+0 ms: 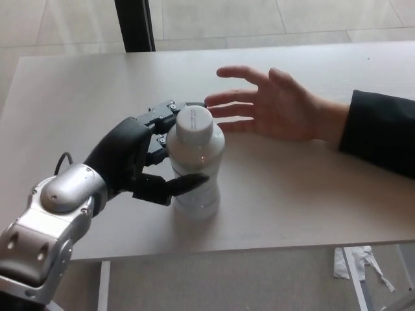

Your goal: Pick up a bottle and hand it

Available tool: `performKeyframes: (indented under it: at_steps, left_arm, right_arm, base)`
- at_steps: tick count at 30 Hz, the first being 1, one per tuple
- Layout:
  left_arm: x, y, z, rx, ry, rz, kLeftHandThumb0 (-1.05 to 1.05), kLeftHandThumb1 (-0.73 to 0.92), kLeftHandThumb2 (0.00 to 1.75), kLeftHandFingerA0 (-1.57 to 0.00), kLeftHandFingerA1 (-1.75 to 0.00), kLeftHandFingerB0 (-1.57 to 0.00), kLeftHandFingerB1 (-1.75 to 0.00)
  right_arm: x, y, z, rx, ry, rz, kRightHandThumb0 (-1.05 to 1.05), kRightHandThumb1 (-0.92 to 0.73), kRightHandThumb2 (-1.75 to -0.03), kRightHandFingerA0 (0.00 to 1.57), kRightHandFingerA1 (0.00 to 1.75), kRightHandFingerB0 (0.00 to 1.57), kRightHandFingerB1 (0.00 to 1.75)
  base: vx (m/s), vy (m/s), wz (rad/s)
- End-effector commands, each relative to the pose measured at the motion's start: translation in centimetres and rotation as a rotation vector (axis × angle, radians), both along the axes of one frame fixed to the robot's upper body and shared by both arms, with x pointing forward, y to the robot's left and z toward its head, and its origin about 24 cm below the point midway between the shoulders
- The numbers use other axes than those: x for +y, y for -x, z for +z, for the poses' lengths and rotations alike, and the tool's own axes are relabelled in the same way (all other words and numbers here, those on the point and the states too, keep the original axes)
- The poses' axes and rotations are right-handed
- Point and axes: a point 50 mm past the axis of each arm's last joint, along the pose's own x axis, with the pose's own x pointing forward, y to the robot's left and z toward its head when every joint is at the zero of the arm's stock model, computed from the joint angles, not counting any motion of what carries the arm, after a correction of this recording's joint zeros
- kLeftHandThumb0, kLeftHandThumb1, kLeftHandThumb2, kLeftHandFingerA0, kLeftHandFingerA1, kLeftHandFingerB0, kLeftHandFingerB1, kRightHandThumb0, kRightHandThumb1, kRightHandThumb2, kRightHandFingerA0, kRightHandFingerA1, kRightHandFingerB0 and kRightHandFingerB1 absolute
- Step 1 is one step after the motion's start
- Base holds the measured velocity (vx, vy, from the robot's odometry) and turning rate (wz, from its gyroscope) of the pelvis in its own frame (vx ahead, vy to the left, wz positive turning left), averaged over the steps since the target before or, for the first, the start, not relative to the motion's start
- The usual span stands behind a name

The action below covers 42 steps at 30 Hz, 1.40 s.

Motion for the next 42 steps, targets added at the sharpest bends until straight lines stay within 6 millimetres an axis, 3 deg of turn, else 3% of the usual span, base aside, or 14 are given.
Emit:
performKeyframes:
  at_steps: [1, 2, 3, 9, 10, 12, 13, 14, 15, 25, 34, 35, 38, 42]
  left_arm:
    - [0.8, 0.2, -0.7, 0.046, -0.099, -0.044, -0.85, 0.47, 0.62, 0.0, -0.17, 0.0, -0.01]
    - [1.0, 0.2, -0.8, 0.044, -0.123, -0.06, -0.86, 0.51, 0.93, 0.0, -0.15, 0.0, 0.0]
    - [1.2, 0.2, -0.9, 0.044, -0.144, -0.069, -0.87, 0.52, 0.93, 0.0, -0.12, 0.0, 0.0]
    - [0.9, 0.4, -1.4, 0.024, -0.148, -0.076, -0.93, 0.55, 0.92, 0.0, -0.1, 0.0, 0.0]
    - [0.7, 0.4, -1.6, 0.024, -0.151, -0.076, -0.96, 0.56, 0.93, 0.0, -0.09, 0.0, 0.0]
    - [0.0, 0.5, -2.0, -0.001, -0.181, -0.067, -1.0, 0.59, 0.97, 0.0, -0.06, 0.0, 0.0]
    - [-0.1, 0.5, -2.1, -0.008, -0.178, -0.058, -1.01, 0.61, 0.98, 0.0, -0.06, 0.0, 0.0]
    - [-0.5, 0.5, -2.3, -0.026, -0.163, -0.035, -0.99, 0.62, 0.96, 0.0, -0.02, 0.0, 0.0]
    - [-1.3, 0.5, -2.5, -0.038, -0.141, 0.012, -0.93, 0.53, 0.92, 0.0, -0.05, 0.0, -0.12]
    - [-4.5, 0.5, -3.2, -0.034, -0.071, 0.12, -0.94, 0.39, 0.77, 0.0, 0.0, 0.0, 0.0]
    - [-6.5, 1.5, -4.2, -0.12, -0.155, 0.285, -0.94, 0.43, 0.77, 0.0, -0.24, 0.0, 0.0]
    - [-6.9, 1.6, -4.3, -0.156, -0.203, 0.315, -0.86, 0.49, 0.86, 0.0, -0.36, 0.0, -0.17]
    - [-7.2, 1.6, -4.3, -0.178, -0.239, 0.357, -0.78, 0.4, 0.72, -0.03, -0.46, 0.0, 0.0]
    - [-8.3, 1.5, -4.5, -0.329, -0.277, 0.482, -0.14, 0.53, 0.56, -0.9, -0.82, 0.0, 0.0]
  right_arm:
    - [-0.2, -0.2, 0.4, -0.018, 0.005, 0.0, -0.72, -0.48, -0.87, 0.42, 0.65, 0.29, 0.59]
    - [-0.3, -0.2, 0.3, -0.022, -0.003, 0.001, -0.69, -0.61, -0.59, 0.43, 0.6, 0.32, 0.54]
    - [-0.3, -0.3, 0.3, -0.022, -0.006, 0.004, -0.7, -0.46, -0.87, 0.4, 0.63, 0.29, 0.59]
    - [0.1, -0.7, 0.5, -0.022, -0.004, 0.012, -0.68, -0.6, -0.58, 0.48, 0.61, 0.34, 0.54]
    - [0.1, -0.7, 0.6, -0.021, -0.001, 0.012, -0.69, -0.46, -0.87, 0.41, 0.64, 0.29, 0.58]
    - [0.1, -0.8, 0.7, -0.008, 0.012, 0.013, -0.71, -0.6, -0.58, 0.48, 0.61, 0.33, 0.53]
    - [0.1, -0.8, 0.7, -0.007, 0.013, 0.013, -0.71, -0.46, -0.88, 0.46, 0.65, 0.29, 0.58]
    - [0.1, -0.8, 0.8, -0.013, 0.009, 0.008, -0.69, -0.59, -0.58, 0.49, 0.6, 0.35, 0.52]
    - [0.3, -0.9, 0.8, -0.027, 0.006, 0.017, -0.75, -0.49, -0.88, 0.44, 0.65, 0.3, 0.57]
    - [0.4, -1.3, 1.0, -0.026, 0.016, 0.022, -0.72, -0.45, -0.88, 0.47, 0.66, 0.31, 0.58]
    - [0.6, -1.4, 0.8, -0.031, 0.015, 0.03, -0.73, -0.45, -0.88, 0.51, 0.68, 0.29, 0.56]
    - [0.6, -1.4, 0.9, -0.041, 0.01, 0.026, -0.7, -0.59, -0.58, 0.6, 0.67, 0.35, 0.51]
    - [0.7, -1.4, 1.0, -0.041, 0.012, 0.027, -0.68, -0.6, -0.58, 0.56, 0.66, 0.34, 0.5]
    - [0.8, -1.6, 0.8, -0.031, 0.003, 0.017, -0.68, -0.6, -0.58, 0.6, 0.68, 0.36, 0.51]
  base:
    - [0.0, 0.0, 0.0]
    - [0.0, 0.0, 0.0]
    - [0.0, 0.0, 0.0]
    - [0.0, 0.0, 0.0]
    - [0.0, 0.0, 0.0]
    - [0.0, 0.0, 0.0]
    - [0.0, 0.0, 0.0]
    - [0.0, 0.0, 0.0]
    - [0.0, 0.0, 0.0]
    - [0.0, 0.0, 0.0]
    - [0.0, 0.0, 0.0]
    - [0.0, 0.0, 0.0]
    - [0.0, 0.0, 0.0]
    - [0.0, 0.0, 0.0]
